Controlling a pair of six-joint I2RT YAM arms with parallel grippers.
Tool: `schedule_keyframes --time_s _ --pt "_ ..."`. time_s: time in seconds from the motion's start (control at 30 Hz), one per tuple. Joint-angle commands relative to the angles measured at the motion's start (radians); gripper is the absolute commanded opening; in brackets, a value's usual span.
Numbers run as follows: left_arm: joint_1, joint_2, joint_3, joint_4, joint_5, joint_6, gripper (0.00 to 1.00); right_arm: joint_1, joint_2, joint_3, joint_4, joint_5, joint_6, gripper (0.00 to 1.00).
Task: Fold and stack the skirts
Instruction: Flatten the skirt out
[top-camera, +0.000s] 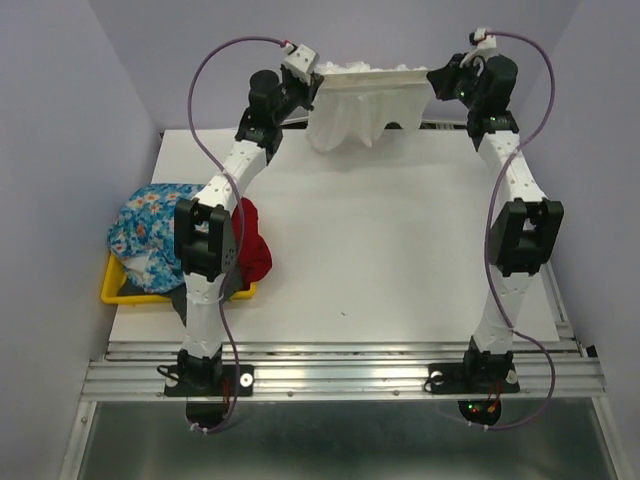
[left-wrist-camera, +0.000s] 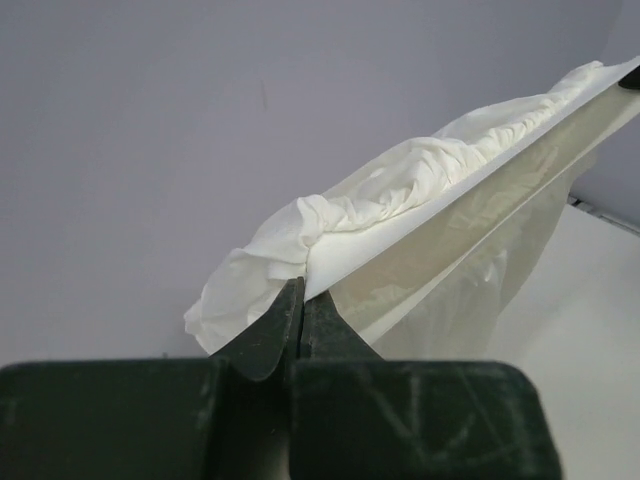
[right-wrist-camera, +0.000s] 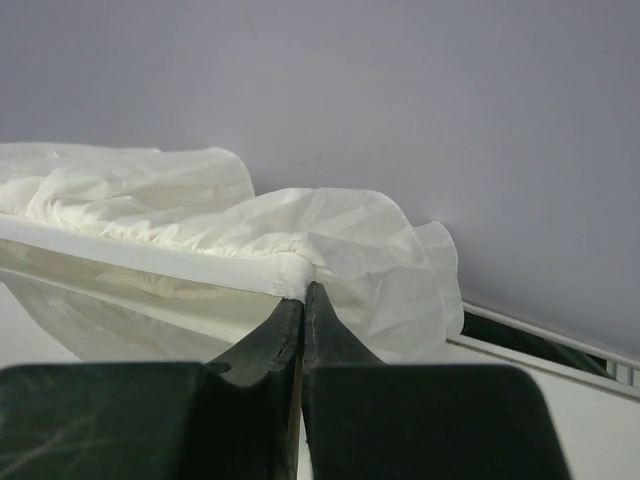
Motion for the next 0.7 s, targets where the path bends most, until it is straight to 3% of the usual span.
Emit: schedule_keyframes --time_s 0.0,0.2,0.27,0.37,0.57,0.67 --pt "0.025 -0.063 -0.228 0.072 0.038 0.223 0.0 -0.047 0.022 -0.296 0.121 -0.043 -0.175 0.01" --pt "-0.015 -0.197 -0.669 0.076 0.071 0.446 0.0 -0.001 -0.078 -0.729 0.139 -0.134 -0.523 0.01" --pt "-0.03 -0.245 -0.794 0.076 0.071 0.48 0.0 0.02 -0.151 -0.873 0.127 -0.149 -0.581 0.01" --pt "-0.041 -0.331 -0.911 0.081 0.065 0.496 0.0 0.02 -0.205 -0.961 0.084 -0.164 -0.607 0.0" --pt "-0.077 -0.422 -0.988 0.034 0.029 0.528 0.0 0.02 -0.282 -0.993 0.033 -0.151 -0.595 0.0" --pt "-0.082 -0.411 -0.933 0.034 -0.022 0.502 0.0 0.02 -0.277 -0.944 0.029 -0.126 -0.555 0.01"
